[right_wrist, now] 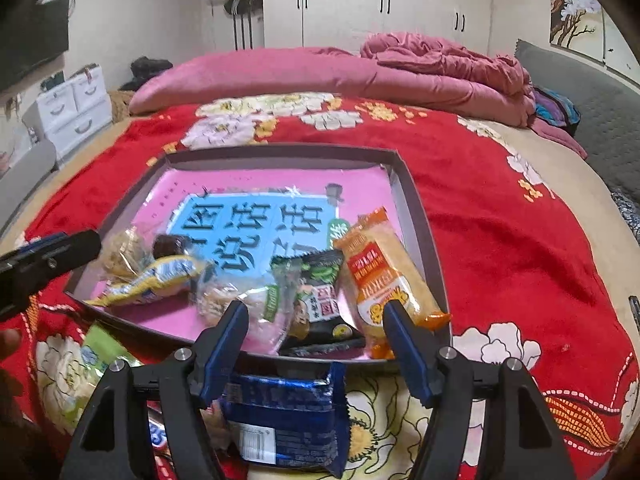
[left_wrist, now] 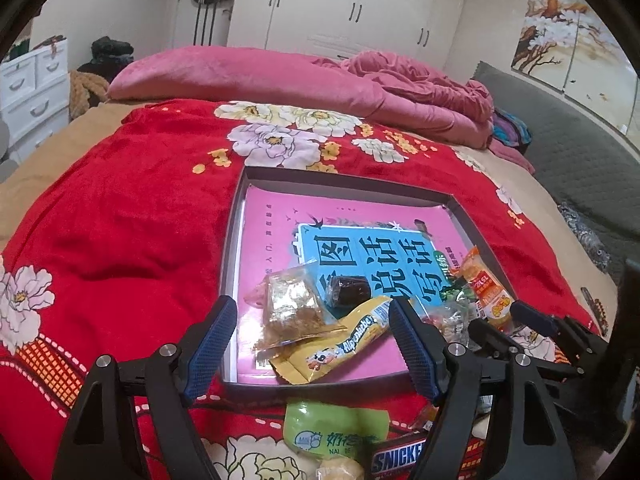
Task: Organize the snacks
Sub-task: 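Pull both open tools back from the tray toward the snack pile, then reach the left tool toward the green bag while the right tool approaches the blue pack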
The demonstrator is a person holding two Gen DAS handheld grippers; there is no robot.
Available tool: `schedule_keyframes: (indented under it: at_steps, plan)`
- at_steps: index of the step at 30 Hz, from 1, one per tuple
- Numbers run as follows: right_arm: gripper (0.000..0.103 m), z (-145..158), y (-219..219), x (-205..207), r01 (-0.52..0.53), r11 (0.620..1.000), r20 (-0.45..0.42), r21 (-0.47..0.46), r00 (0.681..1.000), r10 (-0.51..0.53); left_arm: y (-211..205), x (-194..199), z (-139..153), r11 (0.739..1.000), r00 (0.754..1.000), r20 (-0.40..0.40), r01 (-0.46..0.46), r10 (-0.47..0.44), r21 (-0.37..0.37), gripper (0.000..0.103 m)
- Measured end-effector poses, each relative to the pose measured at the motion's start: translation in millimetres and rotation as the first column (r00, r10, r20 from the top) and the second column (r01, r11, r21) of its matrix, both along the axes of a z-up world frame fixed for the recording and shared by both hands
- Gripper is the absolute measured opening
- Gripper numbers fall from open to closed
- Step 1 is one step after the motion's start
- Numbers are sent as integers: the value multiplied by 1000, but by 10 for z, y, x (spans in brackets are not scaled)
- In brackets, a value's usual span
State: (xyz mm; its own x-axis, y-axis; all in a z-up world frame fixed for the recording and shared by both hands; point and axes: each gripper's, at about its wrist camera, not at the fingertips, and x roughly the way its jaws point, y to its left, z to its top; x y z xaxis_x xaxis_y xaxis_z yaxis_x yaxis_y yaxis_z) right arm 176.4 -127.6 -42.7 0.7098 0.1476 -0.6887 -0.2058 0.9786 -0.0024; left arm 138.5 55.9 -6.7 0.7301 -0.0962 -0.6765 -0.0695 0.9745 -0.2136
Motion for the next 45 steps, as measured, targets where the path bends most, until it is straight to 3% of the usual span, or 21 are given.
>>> schedule_keyframes:
  at_steps: [8, 14, 26, 45]
  plan:
    - [76, 186, -150, -110, -25, 984, 50, 179, 999, 16, 21, -57, 54, 1000, 1000, 23, 2, -1, -26, 80]
    - [80, 265, -161, -194, -58, 977, 83, 207, 996, 41, 129, -83, 49, 998, 1000, 14, -9, 10, -61, 80]
    - [81, 322, -145, -353, -83, 980, 113, 179, 992, 63, 311, -225, 60, 996, 999, 7, -44, 45, -78, 80]
    - [81, 363, -215, -585, -82, 986, 118, 144, 991, 65, 188, -423, 110, 1000, 1000, 3, -17, 17, -21, 80]
